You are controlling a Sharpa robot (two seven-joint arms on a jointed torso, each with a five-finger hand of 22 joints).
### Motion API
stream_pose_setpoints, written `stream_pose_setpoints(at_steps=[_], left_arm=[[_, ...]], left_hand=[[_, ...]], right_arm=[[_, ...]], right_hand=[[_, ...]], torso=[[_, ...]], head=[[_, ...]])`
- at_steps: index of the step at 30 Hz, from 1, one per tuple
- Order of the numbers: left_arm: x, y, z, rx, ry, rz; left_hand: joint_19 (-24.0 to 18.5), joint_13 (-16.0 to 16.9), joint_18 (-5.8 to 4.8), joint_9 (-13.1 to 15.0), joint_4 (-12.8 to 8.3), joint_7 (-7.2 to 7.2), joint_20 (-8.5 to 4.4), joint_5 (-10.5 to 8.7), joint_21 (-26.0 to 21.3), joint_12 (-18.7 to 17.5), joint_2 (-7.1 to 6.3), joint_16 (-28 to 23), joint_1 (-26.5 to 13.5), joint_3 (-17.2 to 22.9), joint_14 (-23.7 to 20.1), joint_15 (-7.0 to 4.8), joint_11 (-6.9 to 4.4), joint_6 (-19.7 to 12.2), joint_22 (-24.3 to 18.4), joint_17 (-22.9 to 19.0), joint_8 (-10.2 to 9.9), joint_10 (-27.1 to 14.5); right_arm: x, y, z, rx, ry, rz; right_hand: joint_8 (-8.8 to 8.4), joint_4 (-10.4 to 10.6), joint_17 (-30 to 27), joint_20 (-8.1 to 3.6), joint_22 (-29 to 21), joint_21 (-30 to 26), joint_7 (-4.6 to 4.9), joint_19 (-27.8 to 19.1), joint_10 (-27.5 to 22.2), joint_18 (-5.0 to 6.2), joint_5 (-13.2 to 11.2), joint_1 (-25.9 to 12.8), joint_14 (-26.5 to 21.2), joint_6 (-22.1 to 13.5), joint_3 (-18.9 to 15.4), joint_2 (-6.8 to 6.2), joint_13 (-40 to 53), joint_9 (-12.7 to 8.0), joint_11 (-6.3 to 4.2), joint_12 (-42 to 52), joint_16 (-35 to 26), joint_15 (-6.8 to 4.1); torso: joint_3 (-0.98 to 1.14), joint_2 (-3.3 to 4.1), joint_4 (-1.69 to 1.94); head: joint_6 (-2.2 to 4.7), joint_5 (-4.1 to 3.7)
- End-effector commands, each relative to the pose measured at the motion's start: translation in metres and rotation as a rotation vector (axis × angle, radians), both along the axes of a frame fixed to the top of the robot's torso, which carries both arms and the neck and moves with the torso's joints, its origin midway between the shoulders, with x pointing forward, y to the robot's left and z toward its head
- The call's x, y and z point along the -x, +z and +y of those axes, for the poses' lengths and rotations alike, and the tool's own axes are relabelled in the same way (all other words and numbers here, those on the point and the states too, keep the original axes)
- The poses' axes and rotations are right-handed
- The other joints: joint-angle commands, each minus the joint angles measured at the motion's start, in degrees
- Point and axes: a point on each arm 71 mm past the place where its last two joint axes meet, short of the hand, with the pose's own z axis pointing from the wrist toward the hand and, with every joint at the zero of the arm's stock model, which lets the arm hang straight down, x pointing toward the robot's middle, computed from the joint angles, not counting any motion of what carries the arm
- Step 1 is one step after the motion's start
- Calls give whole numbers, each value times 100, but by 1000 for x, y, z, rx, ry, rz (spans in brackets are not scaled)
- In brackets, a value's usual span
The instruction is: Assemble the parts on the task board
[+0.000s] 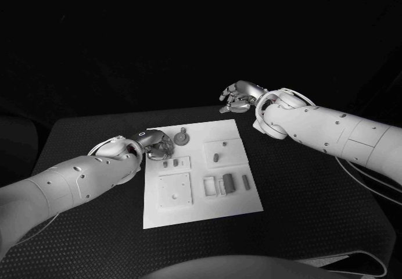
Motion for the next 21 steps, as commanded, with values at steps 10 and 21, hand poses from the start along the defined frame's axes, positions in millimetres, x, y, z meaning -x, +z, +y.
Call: stream_pose_setpoints(at_steps=[10,21], left_arm=[[0,-7,14,-59,27,24],[-3,16,43,39,89,-36]], left_hand=[[-46,12,768,-20,-6,-59,16,22,-21,149,-191,27,126,-169,-47,2,8,-116,104,-8,-20,-113],[-22,-8,768,126,3,195,22,-27,-30,242,94,30,290,-6,-23,10,16,548,101,-27,386,-192]], right_arm=[[0,0,0,4,8,-3],[1,1,-9,2,0,-11]], right_hand=[[38,43,-8,-43,49,-27,41,-6,20,483,11,-36,-22,-9,-2,-4,9,-5,20,-24,8,-6],[50,104,-10,-37,51,-27,40,1,29,483,10,-99,-16,10,-20,-11,12,-1,19,-23,11,-6]], torso=[[-2,0,2],[-7,-10,26]], head=[[-4,-3],[26,-1]])
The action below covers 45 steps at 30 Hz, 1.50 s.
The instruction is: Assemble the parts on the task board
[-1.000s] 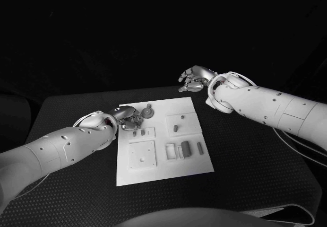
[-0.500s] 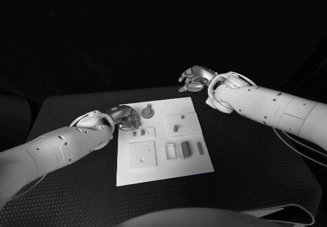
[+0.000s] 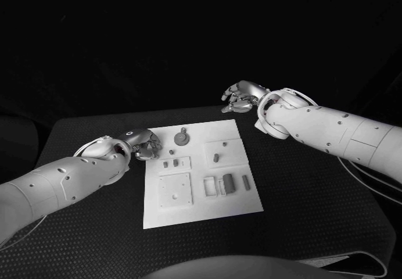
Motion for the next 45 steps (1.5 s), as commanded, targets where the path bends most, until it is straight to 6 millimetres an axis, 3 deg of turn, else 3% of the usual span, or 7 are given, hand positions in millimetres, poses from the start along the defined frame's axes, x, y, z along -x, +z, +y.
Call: stream_pose_setpoints(at_steps=[1,13,17,23,28,34,45], left_arm=[[-2,11,7,57,30,-29],[3,39,37,445,200,87],[8,46,43,623,210,175],[13,56,51,762,201,240],[21,61,51,769,172,258],[23,62,52,744,162,233],[22,62,50,755,164,241]], left_hand=[[11,5,701,20,2,15,-12,-27,-30,53,91,29,35,76,-10,-4,-8,102,102,-11,51,-17],[-200,-63,599,-1,9,69,20,-28,-272,98,273,-278,-148,467,-174,6,-3,-31,-3,-187,19,11],[-756,-146,455,-8,1,111,179,23,-763,-4,147,-830,-460,390,-686,186,162,-141,-240,-437,-5,-323],[-1816,-301,136,-4,20,164,541,62,-1965,1,153,-2220,-621,261,-1631,553,395,-304,-1030,-1046,9,-538],[-1747,-477,131,-24,-5,175,604,116,-2299,-8,186,-2728,-511,158,-1500,614,416,-360,-1383,-1168,47,-571],[-1706,-529,135,-31,-6,170,604,122,-2334,-27,205,-2792,-465,157,-1449,612,420,-353,-1426,-1159,62,-560],[-1652,-622,123,-57,0,182,600,81,-2378,-67,178,-2877,-472,87,-1401,608,438,-381,-1472,-1113,65,-571]], right_arm=[[1,1,-2,-1,11,-9],[9,-7,-9,57,68,-17],[16,-16,-12,117,100,-36],[31,-36,-7,254,181,-9],[40,-49,-1,367,221,-10],[46,-62,8,463,261,-11],[50,-69,19,538,264,-39]], right_hand=[[22,53,-10,-46,52,-27,28,10,29,483,11,-95,-25,22,-5,-12,8,-1,19,-22,11,-16],[180,-70,-20,-58,71,-33,-25,-15,-9,483,11,120,-41,271,55,-85,-8,78,-26,-72,4,-57],[224,-123,-24,-45,82,-39,-14,-46,-164,483,11,174,-60,322,75,-92,-201,113,-2,-315,-3,-36],[318,-151,-27,-33,94,-25,21,-54,-296,483,3,245,-65,420,109,-110,-806,180,82,-941,12,52],[356,-174,-36,-67,105,36,6,17,-203,483,9,368,53,488,135,-105,-1174,184,125,-1262,60,87],[360,-170,-54,-82,101,59,-34,49,-68,483,8,393,113,500,117,-132,-1338,173,100,-1370,66,67],[452,-156,-90,-99,87,60,-93,78,256,483,11,345,165,693,82,-169,-1494,193,36,-1410,44,6]], torso=[[-6,-8,19],[0,-6,10],[-10,-10,34],[-1,-16,56],[-2,-24,61],[0,-12,35],[-6,-11,58]], head=[[23,3],[127,-18],[153,1],[223,5],[236,18],[233,38],[204,44]])
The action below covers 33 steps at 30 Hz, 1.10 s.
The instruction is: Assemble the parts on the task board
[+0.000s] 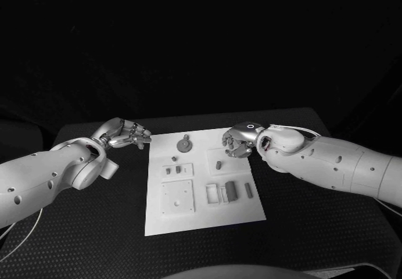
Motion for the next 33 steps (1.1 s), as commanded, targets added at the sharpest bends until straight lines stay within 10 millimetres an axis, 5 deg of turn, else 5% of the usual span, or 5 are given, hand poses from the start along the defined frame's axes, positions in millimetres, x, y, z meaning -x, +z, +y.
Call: stream_pose_setpoints(at_steps=[1,11,33], left_arm=[[0,1,-3,35,-17,7],[0,1,-3,46,-7,17],[-1,0,-5,50,-2,31]], left_hand=[[10,-18,31,-7,0,-5,21,-22,-27,-24,-11,-39,-7,-40,12,11,11,-43,-13,12,19,-46],[5,-52,25,-15,1,-7,27,-35,-54,-40,4,-82,-30,-76,0,21,24,-41,-31,29,27,-66],[-13,-108,18,-18,2,-24,39,-34,-102,-54,10,-153,-73,-143,-21,37,37,-11,-55,70,64,-87]], right_arm=[[-1,-1,1,71,-2,-43],[-5,-9,5,87,-14,-50],[-10,-24,10,85,-11,-8]], right_hand=[[34,2,-9,-34,88,15,115,15,41,488,11,-4,7,152,-37,-15,-12,4,-15,-33,-3,-26],[-19,14,-29,-27,71,-24,121,-1,-16,488,11,-40,-15,77,-30,-21,-143,-28,21,-175,-36,5],[-4,-6,-31,-13,71,-50,75,-14,34,488,11,-19,-42,116,12,259,-251,-33,16,-253,-39,3]], torso=[[-6,3,3],[-6,1,11],[-3,-1,-5]], head=[[-8,7],[-24,22],[-61,68]])
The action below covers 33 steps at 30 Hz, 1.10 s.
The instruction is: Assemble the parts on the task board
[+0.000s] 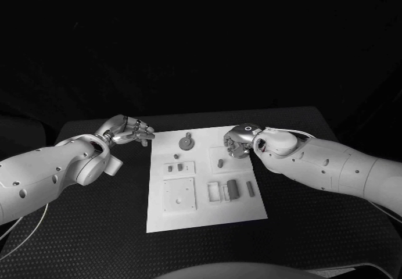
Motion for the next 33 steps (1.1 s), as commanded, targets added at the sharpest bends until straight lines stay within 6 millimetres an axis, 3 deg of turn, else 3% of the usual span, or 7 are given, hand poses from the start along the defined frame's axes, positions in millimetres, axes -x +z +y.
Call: stream_pose_setpoints(at_steps=[1,5,16,26,33], left_arm=[[0,1,-2,17,-7,7],[0,1,-4,21,-7,8],[0,1,-4,20,-8,13],[-1,1,-4,18,-7,17],[-1,1,-2,16,-3,18]], left_hand=[[-21,-17,83,-11,-7,-22,42,-33,-44,-38,-13,-45,-51,-44,-31,42,2,-19,-12,12,17,-53],[-61,-45,75,-18,-7,-16,60,-31,-78,-55,-14,-90,-49,-60,-76,64,18,-34,-26,24,17,-87],[-74,-60,74,-24,-8,-13,68,-30,-94,-58,-15,-110,-46,-69,-91,73,24,-46,-31,38,16,-97],[-81,-74,75,-31,-8,-4,74,-30,-104,-61,-17,-124,-43,-77,-100,79,30,-67,-35,51,10,-110],[-80,-79,76,-33,-7,-2,76,-29,-106,-61,-13,-127,-40,-79,-100,80,31,-71,-35,57,10,-113]], right_arm=[[0,-2,2,5,13,12],[-1,-5,4,8,15,19],[0,-9,6,13,24,38],[1,-10,3,31,22,36],[2,-11,0,44,18,37]], right_hand=[[-3,2,-4,-24,67,-25,74,-20,58,488,11,2,-35,116,23,109,-21,-1,-3,-20,-16,-23],[-5,-24,-2,-18,74,-28,76,-36,73,488,11,-6,-43,116,30,317,-50,-5,-2,-40,-13,-22],[55,-57,5,-19,100,-14,42,-75,205,488,12,71,-58,228,51,639,-80,18,-24,-22,-2,-41],[134,-62,7,-26,110,14,4,-94,326,488,12,147,-54,375,26,638,-85,56,-63,12,6,-78],[159,-57,2,-28,104,23,1,-98,325,488,11,188,-58,439,-12,465,-108,70,-64,-11,-1,-82]], torso=[[1,-4,-2],[1,-2,-1],[-1,-2,-1],[3,-2,-7],[7,-1,-6]], head=[[-4,-7],[-2,-6],[-14,9],[-25,1],[-30,-5]])
